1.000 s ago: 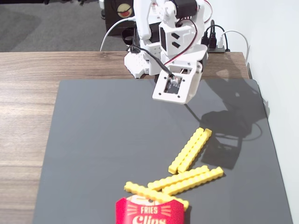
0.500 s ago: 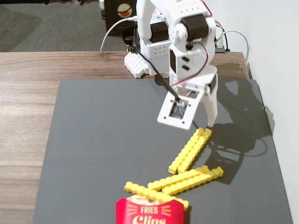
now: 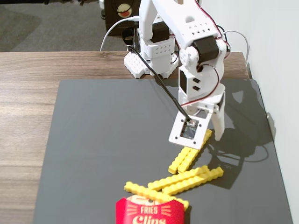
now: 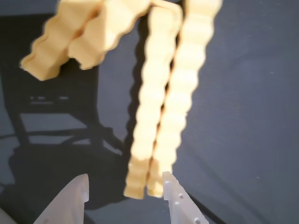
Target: Grab a fry
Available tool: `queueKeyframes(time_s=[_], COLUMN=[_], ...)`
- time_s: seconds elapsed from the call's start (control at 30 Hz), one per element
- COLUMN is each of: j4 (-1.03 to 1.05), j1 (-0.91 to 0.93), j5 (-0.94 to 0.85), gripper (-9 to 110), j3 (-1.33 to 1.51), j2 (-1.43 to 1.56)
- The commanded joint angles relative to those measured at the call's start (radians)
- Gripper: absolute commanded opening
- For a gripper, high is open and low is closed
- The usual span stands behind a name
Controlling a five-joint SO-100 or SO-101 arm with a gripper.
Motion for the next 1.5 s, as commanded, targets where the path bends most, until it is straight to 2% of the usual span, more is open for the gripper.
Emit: queueKeyframes(time_s=[0.0,1.17,1.33,1.47], j4=[-0.015,-0.100,-0.104,-0.112], j1=[-0.012,-0.031,-0.034,-0.034], j5=[0.005,0.002,-0.003,-0.006], gripper=[21,19,8,6], j3=[-0.058,0.000,0.012,0.026], j2=[-0.009,-0.077,-0.078,-0.078])
